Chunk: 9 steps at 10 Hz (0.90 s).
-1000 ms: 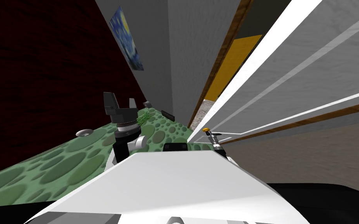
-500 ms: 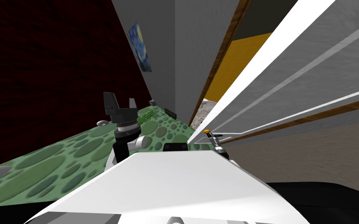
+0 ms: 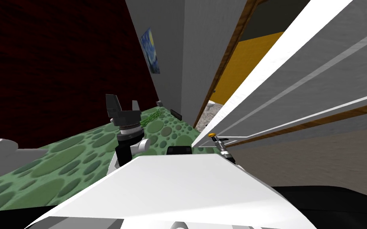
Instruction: Pull the door open
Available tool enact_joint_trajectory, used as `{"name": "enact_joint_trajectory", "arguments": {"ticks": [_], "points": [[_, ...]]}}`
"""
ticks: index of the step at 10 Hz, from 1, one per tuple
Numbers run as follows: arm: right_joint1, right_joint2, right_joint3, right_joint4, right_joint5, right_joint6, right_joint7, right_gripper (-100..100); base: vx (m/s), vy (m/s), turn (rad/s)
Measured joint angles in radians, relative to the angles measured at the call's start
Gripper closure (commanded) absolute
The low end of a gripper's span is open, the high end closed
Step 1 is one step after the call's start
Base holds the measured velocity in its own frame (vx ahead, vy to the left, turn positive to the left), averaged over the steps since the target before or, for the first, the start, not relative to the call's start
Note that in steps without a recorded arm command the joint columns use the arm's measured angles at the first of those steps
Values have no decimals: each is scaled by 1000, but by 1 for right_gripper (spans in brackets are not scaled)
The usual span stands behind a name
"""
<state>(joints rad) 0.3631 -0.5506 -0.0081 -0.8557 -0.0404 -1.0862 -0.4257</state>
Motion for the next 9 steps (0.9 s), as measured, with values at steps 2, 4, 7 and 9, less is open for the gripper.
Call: {"name": "enact_joint_trajectory", "arguments": {"ticks": [2, 4, 7, 9], "points": [[7, -5, 4, 13, 3, -24, -6, 100, -215, -92, 175], [12, -12, 8, 27, 5, -45, -13, 100, -203, -49, 150], [20, -18, 11, 45, 8, -77, -18, 100, -154, -49, 100], [19, -19, 12, 51, 9, -81, -20, 100, -172, -34, 168]]}}
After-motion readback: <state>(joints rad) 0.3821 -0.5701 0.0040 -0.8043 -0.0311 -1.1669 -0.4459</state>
